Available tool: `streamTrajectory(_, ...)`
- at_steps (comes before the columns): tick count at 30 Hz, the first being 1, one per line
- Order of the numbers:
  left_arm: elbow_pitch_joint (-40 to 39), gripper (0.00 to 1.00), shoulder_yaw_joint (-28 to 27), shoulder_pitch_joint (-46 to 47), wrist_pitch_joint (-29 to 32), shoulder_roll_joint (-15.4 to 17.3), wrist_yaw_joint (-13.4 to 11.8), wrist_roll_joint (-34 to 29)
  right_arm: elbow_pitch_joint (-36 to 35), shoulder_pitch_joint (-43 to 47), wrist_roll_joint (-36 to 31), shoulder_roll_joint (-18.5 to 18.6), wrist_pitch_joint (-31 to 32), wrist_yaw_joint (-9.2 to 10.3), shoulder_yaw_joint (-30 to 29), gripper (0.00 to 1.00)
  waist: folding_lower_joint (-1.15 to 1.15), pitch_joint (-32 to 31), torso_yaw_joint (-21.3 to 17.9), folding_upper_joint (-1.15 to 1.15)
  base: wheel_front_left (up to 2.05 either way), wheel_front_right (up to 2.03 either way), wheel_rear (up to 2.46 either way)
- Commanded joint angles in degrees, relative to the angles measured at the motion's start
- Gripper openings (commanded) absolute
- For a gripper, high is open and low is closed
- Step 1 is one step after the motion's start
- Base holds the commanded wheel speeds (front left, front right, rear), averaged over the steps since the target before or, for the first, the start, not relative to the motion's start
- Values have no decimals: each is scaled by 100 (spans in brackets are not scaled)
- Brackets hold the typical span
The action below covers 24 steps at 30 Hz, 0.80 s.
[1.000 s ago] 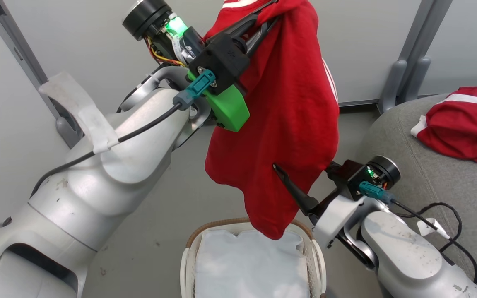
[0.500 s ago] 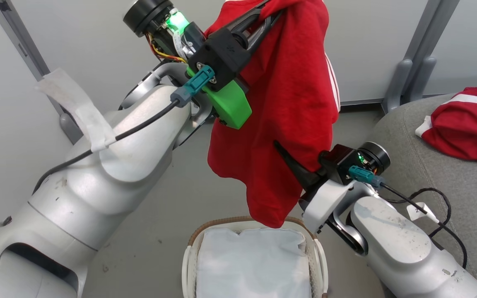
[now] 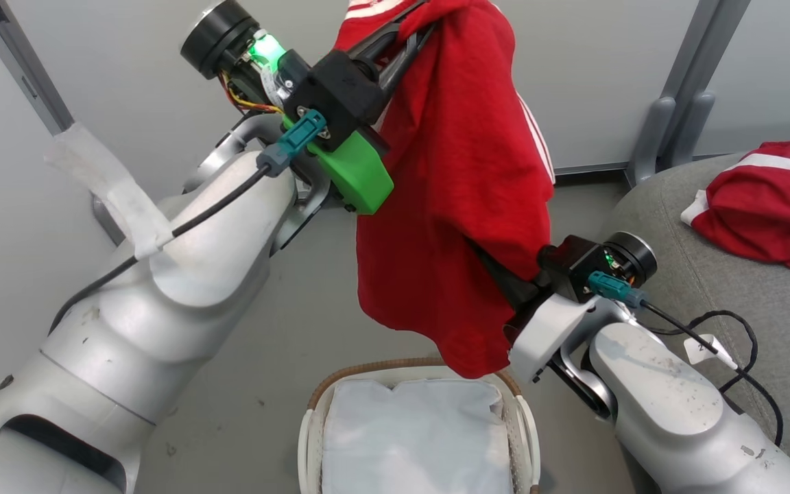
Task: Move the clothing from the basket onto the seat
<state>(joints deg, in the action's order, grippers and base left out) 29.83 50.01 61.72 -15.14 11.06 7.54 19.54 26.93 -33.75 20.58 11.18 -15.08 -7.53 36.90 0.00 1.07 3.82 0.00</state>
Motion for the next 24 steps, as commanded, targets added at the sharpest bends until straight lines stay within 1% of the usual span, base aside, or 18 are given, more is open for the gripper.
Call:
streamTrajectory(1,19,0,-58,-135,1,11,-13,51,-29,67,-49,25,-13,8,-39,0,0,1,-4,0,0,0,0)
streamTrajectory(3,62,0,-104,-225,1,28,-13,98,-47,94,-54,42,-13,8,-79,0,0,2,-11,0,0,0,0)
streamTrajectory(4,87,10,-119,-289,1,39,-13,127,-64,108,-56,54,-13,8,-107,0,0,3,-14,0,0,0,0)
streamTrajectory(5,109,31,-134,-343,0,44,-13,173,-78,122,-58,62,-13,8,-131,0,0,4,-17,0,0,0,0)
streamTrajectory(6,134,61,-160,-422,1,47,-13,237,-94,140,-60,75,-13,8,-161,0,0,7,-22,0,0,0,0)
streamTrajectory(7,143,100,-180,-476,1,48,-13,298,-109,152,-70,85,-13,8,-189,0,0,11,-26,0,0,0,0)
streamTrajectory(16,296,100,-322,-1262,1,64,-13,721,-231,331,-158,101,-13,8,-621,0,0,39,-85,0,0,0,0)
streamTrajectory(20,306,100,-397,-1685,1,23,-13,783,-282,415,-212,113,-13,8,-774,0,0,58,-119,0,0,0,0)
streamTrajectory(24,61,100,-618,-2136,1,-39,-13,700,-322,515,-288,122,-13,8,-956,0,0,92,-155,0,0,0,0)
